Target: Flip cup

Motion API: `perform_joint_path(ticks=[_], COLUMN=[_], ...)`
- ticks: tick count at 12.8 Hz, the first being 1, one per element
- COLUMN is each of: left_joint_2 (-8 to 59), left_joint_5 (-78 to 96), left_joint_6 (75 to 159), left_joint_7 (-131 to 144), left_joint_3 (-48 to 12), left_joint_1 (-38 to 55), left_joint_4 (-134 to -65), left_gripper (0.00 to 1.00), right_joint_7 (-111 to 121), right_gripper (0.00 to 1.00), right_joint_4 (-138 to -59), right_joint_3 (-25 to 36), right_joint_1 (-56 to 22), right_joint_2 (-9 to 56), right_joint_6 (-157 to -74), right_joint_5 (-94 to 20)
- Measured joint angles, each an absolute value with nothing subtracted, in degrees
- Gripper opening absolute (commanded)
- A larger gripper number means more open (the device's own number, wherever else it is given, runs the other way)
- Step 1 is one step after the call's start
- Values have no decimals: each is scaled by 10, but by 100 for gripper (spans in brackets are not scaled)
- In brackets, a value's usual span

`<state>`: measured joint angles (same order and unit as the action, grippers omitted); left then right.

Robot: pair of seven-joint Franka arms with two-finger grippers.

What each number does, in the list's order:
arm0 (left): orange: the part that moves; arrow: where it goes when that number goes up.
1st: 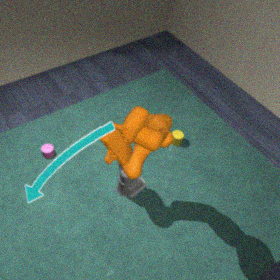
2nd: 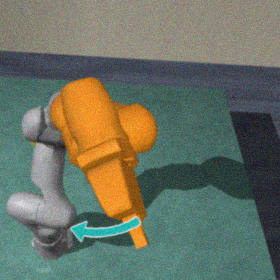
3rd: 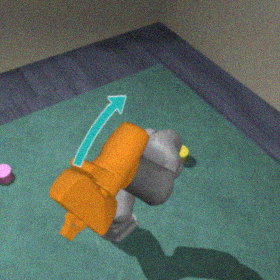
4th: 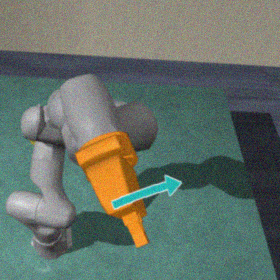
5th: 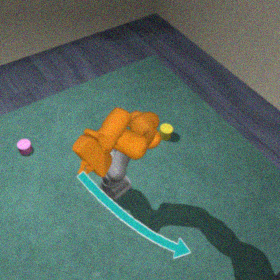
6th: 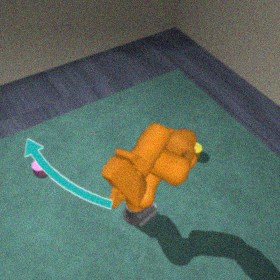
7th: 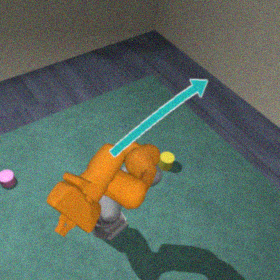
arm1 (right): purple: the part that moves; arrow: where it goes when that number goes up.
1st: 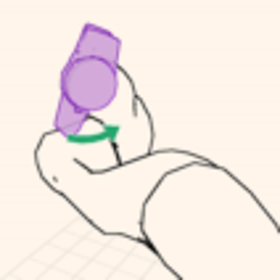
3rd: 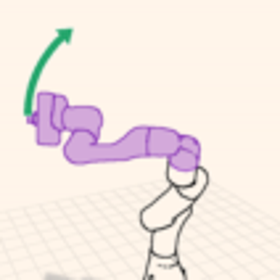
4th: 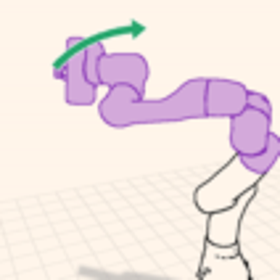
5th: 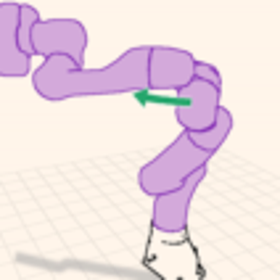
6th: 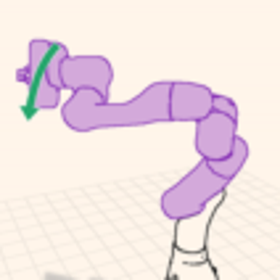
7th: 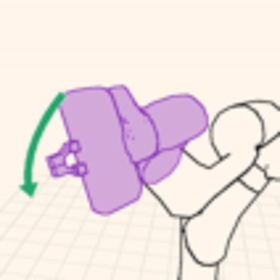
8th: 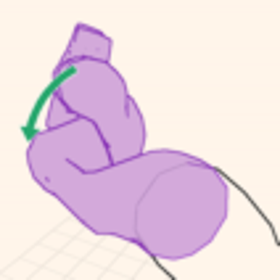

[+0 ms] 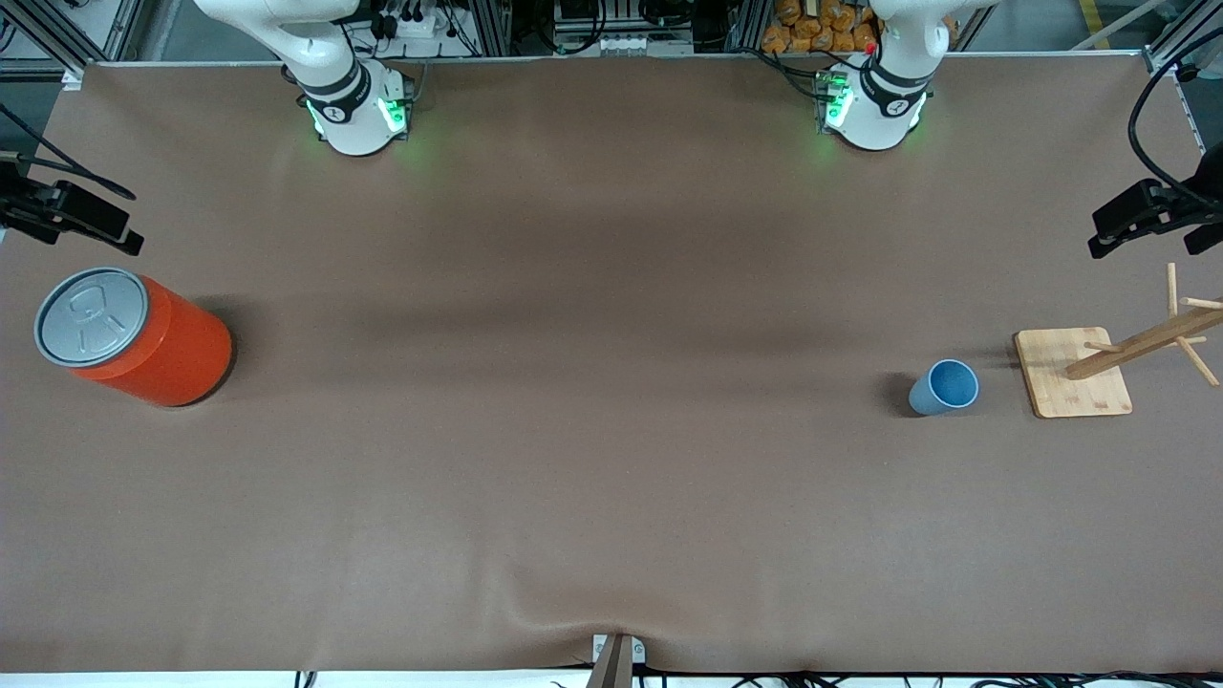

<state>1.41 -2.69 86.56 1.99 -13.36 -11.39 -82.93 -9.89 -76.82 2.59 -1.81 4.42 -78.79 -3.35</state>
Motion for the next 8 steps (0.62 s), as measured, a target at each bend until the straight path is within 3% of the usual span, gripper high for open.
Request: perform_joint_path(ticks=[4, 8], left_joint_2=[15, 10], left_joint_5=[-27, -27], left_joint_6=[860, 843], left_joint_7=[20, 20], left_joint_3=[-34, -29], left_joint_1=[-2, 8], left_joint_4=[-825, -836], left_gripper=[100, 100], right_joint_7=[-99, -99], right_gripper=[100, 100], right_joint_4=[-772, -789], right_joint_3=[10, 4], right_joint_1=[-2, -3], right_joint_2=[45, 40], right_joint_6=[-788, -810], right_joint_5=[-39, -39])
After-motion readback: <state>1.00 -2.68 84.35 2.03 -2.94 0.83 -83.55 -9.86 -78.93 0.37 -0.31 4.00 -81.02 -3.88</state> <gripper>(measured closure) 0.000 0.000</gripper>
